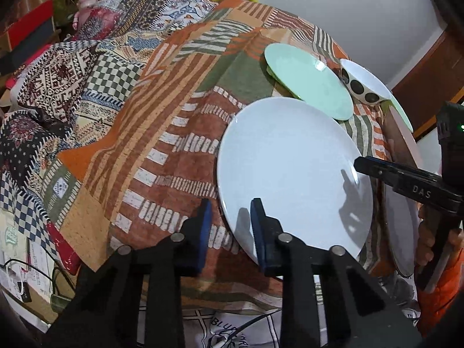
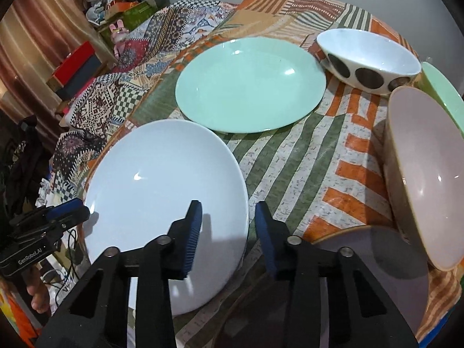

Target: Organize plates and bowls

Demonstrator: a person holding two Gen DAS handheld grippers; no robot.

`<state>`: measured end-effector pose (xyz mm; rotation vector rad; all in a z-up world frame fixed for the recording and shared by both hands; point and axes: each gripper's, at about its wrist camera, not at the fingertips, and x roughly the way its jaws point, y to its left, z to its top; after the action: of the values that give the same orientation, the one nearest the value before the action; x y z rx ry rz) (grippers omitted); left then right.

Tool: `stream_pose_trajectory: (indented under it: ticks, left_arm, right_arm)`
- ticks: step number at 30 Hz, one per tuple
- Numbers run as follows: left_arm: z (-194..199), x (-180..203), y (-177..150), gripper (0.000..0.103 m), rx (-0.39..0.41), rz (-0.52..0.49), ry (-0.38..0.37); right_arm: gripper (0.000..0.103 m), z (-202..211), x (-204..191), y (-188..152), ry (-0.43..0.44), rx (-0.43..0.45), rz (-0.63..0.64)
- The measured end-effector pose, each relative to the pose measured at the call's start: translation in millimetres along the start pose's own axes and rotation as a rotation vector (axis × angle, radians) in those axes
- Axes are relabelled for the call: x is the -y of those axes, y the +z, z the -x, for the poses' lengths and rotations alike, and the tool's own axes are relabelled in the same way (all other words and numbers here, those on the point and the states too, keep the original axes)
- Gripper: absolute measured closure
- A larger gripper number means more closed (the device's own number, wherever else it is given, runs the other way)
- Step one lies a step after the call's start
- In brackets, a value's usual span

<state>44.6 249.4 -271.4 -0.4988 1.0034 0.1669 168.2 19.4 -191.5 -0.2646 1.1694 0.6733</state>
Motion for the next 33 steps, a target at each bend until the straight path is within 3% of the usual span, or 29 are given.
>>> stream_pose_trajectory:
  ticks: [10, 14, 23, 33]
  left_arm:
    - [-11.3, 2.3, -1.5, 0.077, -0.029, -0.008, -0.011]
    - [-13.1, 11.9, -2.5, 0.076, -0.023, -0.061, 0.03]
    - [-6.7, 11.6, -0.7, 0.076, -0.027, -0.03, 0.029]
    - [24.2, 18.5, -4.9, 0.076, 0.038, -0.028, 0.052]
  right_arm:
    - [0.077, -11.1, 7.5, -0.3, 0.03, -0.04, -0.029]
    - [0.076, -12.2, 1.3, -1.4, 0.021, -0.043, 0.001]
    - [0.076, -5.4, 2.3, -2.3, 0.046, -0.026, -0.026]
    - [0.076, 12.4, -4.2, -8.5, 0.081, 0.014, -0.022]
